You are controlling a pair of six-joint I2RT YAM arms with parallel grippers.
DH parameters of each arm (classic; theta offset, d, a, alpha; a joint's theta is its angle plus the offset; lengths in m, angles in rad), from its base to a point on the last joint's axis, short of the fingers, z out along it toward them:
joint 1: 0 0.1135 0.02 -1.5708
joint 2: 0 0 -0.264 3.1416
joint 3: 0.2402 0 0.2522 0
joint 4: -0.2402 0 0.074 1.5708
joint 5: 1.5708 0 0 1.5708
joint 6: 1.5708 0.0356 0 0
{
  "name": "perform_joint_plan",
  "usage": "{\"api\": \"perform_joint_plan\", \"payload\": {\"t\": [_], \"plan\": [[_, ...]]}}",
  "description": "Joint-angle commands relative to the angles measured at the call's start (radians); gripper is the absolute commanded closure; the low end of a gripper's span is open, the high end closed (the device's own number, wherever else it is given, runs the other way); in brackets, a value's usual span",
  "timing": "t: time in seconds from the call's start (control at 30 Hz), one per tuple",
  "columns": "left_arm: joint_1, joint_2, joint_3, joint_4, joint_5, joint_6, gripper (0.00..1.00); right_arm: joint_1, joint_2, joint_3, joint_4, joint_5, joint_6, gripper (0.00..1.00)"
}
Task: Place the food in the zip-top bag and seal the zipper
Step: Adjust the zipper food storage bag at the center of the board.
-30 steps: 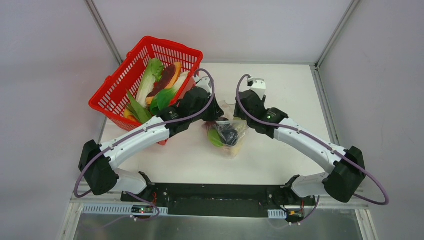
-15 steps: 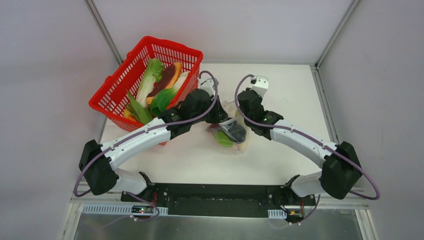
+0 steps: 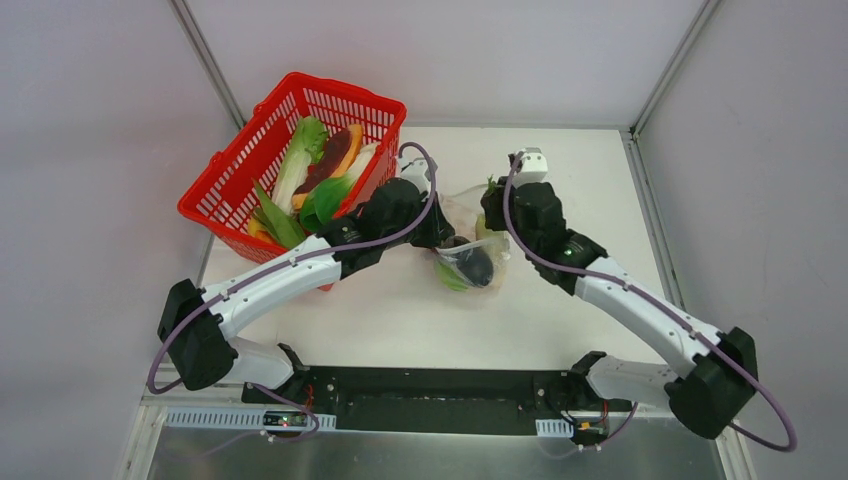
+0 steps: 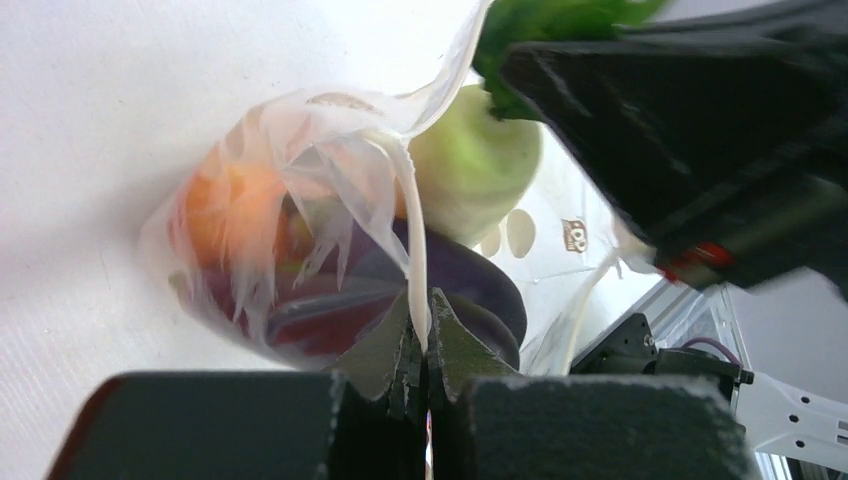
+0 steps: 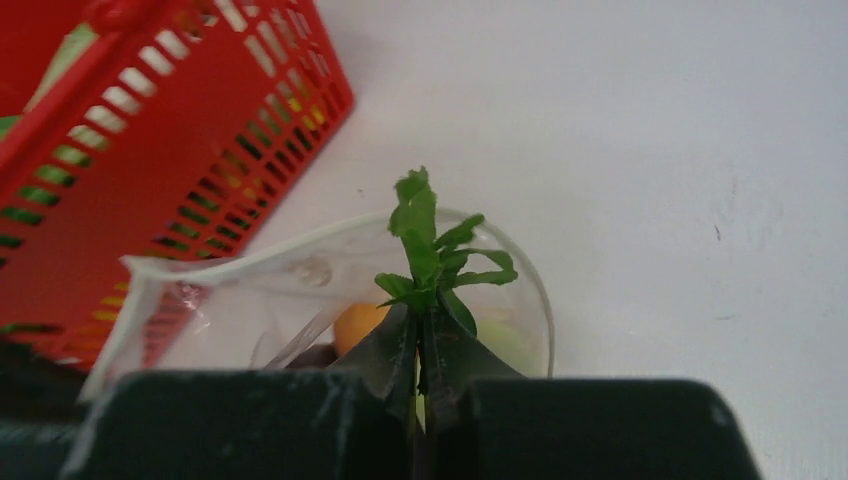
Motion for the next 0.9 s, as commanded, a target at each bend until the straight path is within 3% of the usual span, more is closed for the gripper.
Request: {"api": "perform_joint_plan", "payload": {"t": [0.0,0.2,0.33,0.57,0.77,0.87], "plan": [[-0.009,0.005,0.035,0.033,-0.012,0.023,1.00,0.001,-0.128,-0.002,-0.015,-0.254,-0.139,1.00],[-0.008,0.010,0.067,0.031,-0.012,0.040,1.00,0.001,-0.088,0.073,-0.249,-0.401,-0.254,1.00],[-0.008,0.011,0.084,0.034,-0.010,0.042,1.00,0.002,-0.063,0.055,-0.288,-0.471,-0.295,1.00],[-0.008,-0.023,0.061,0.070,0.005,0.056,1.00,0.012,0.111,0.140,-0.344,-0.458,-0.322,0.99],[-0.008,-0.033,0.053,0.079,0.006,0.078,1.00,0.019,0.265,0.214,-0.392,-0.209,-0.284,0.99],[-0.009,-0.042,0.036,0.102,0.006,0.084,1.00,0.024,0.302,0.233,-0.441,-0.278,-0.312,0.98]]}}
